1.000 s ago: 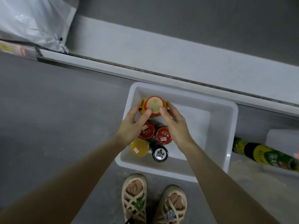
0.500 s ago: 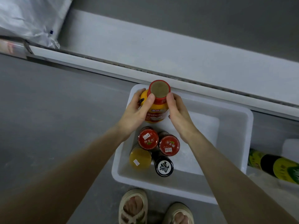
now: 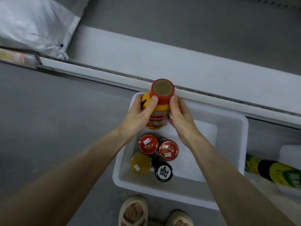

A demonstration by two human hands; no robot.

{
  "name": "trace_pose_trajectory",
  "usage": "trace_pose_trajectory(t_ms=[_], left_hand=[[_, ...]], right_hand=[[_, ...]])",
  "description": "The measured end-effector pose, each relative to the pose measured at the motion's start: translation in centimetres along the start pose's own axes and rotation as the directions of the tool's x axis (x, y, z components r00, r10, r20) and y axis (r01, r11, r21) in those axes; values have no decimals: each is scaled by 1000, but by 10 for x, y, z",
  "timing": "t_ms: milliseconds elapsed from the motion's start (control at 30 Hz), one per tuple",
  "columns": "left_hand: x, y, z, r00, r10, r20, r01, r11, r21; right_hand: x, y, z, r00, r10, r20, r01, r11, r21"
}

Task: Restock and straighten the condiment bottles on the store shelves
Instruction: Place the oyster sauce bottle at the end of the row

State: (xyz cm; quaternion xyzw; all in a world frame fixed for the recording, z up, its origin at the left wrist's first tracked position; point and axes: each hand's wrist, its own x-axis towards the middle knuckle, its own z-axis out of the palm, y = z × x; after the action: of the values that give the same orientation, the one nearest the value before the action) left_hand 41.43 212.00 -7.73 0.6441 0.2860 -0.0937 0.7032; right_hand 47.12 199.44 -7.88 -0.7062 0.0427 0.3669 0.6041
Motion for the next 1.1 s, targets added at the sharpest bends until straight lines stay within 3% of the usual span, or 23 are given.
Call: trace_pose_trajectory(t_ms=[167, 367, 733, 933, 1100], left_hand=[[-34, 48, 11, 999, 33, -24, -34, 999, -22], [-106, 150, 23, 998, 68, -3, -68, 996, 54], [-272, 359, 45, 968, 248, -27, -243, 962, 122], [-372, 513, 57, 907, 420, -44, -404, 893, 197], [-456, 653, 77, 798, 603, -15, -590, 786, 187]], right_hand=[[-39, -47, -5, 1000, -8, -8, 8, 1000, -8], [-122, -140, -14, 999, 27, -27, -28, 999, -21], [-315, -338, -27, 995, -68, -67, 68, 998, -9], [-426, -496, -41, 971, -215, -105, 205, 974, -97], [-530, -629, -57, 918, -376, -126, 353, 919, -177]])
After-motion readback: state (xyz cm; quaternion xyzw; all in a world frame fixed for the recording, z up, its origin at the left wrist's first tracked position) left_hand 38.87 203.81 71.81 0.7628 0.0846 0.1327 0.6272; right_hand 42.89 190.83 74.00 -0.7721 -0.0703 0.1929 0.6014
